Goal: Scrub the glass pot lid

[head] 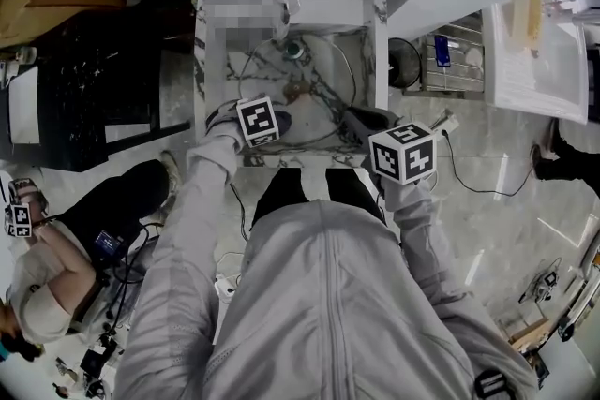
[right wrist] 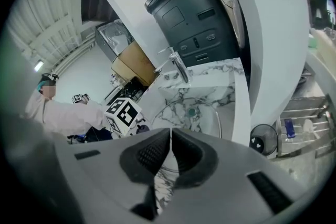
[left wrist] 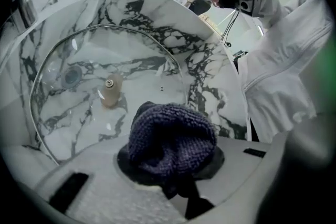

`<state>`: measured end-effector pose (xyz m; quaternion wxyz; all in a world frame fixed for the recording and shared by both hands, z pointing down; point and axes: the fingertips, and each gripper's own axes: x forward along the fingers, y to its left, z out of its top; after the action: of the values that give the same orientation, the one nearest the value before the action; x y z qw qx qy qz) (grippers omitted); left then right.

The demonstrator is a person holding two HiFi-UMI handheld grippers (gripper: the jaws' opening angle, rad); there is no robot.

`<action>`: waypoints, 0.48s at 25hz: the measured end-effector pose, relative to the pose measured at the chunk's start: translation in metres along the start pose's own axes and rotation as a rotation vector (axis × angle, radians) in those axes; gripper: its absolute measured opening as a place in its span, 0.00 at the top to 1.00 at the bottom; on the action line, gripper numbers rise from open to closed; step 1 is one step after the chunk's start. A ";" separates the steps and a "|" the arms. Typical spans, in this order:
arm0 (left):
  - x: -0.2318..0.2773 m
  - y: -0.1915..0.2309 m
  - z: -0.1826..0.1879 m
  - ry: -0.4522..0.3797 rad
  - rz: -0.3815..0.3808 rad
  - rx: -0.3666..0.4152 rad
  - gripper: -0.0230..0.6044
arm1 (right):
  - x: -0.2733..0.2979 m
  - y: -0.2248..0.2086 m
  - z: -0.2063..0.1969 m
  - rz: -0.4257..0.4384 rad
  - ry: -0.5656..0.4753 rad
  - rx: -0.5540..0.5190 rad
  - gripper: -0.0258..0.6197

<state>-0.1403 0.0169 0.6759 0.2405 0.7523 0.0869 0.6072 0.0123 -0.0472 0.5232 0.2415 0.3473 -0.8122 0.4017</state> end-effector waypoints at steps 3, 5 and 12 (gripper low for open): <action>0.004 -0.008 0.009 -0.013 -0.023 0.009 0.82 | -0.003 -0.004 0.002 -0.004 -0.004 0.000 0.91; 0.003 -0.013 0.015 -0.016 -0.036 0.017 0.82 | -0.004 -0.005 0.004 -0.004 -0.007 -0.001 0.91; 0.004 -0.027 0.038 -0.096 -0.084 0.001 0.82 | -0.006 -0.004 0.010 0.003 -0.006 -0.019 0.91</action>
<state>-0.0987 0.0330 0.6614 0.2693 0.7764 0.1072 0.5597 0.0177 -0.0546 0.5157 0.2415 0.3449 -0.8173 0.3933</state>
